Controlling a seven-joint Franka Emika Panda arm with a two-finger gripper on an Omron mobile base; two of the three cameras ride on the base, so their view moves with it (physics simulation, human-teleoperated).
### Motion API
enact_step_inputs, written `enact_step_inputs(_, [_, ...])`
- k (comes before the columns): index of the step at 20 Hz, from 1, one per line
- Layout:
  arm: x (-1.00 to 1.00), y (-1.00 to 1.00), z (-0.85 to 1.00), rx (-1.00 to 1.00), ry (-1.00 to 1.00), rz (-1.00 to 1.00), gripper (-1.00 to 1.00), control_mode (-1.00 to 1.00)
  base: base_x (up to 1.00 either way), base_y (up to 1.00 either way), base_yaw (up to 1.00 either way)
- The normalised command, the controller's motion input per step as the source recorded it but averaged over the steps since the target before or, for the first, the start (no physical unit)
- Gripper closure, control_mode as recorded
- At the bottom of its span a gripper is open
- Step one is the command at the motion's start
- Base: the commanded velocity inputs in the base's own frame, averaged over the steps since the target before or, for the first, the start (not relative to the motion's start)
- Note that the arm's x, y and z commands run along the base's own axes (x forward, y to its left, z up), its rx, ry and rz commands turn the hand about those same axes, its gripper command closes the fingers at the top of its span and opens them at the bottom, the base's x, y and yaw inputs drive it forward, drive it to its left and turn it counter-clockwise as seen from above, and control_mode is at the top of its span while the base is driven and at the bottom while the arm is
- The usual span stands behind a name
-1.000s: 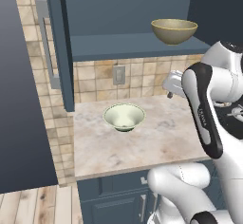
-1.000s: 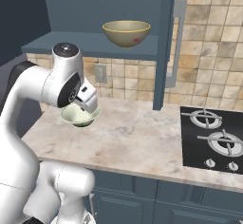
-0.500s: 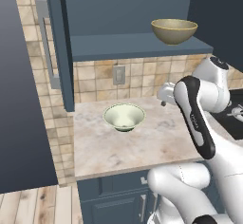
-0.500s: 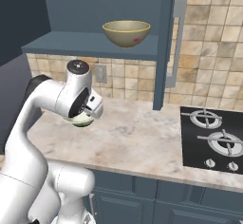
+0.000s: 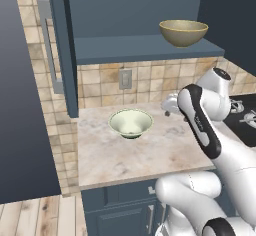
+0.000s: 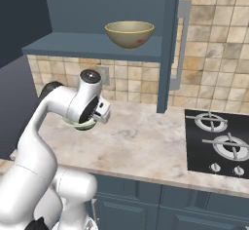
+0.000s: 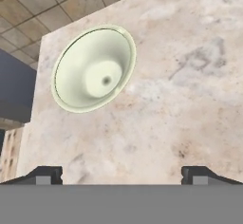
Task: Open the cabinet. Pick the bowls from the counter and place them in the cabinet. Then close the cabinet.
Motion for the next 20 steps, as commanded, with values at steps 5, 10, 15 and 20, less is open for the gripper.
enact_step_inputs(5, [0.29,0.0,-0.16,0.0,-0.01,0.02,-1.0,-1.0,0.0,0.0,0.0])
enact_step_inputs(10, [0.27,0.0,-0.13,0.0,-0.02,0.0,-1.0,-1.0,0.0,0.0,0.0])
enact_step_inputs(15, [0.26,0.0,-0.19,0.04,0.01,0.0,-1.0,-1.0,0.0,0.0,0.0])
enact_step_inputs(20, [0.29,0.0,-0.18,0.0,0.02,0.0,-1.0,-1.0,0.0,0.0,0.0])
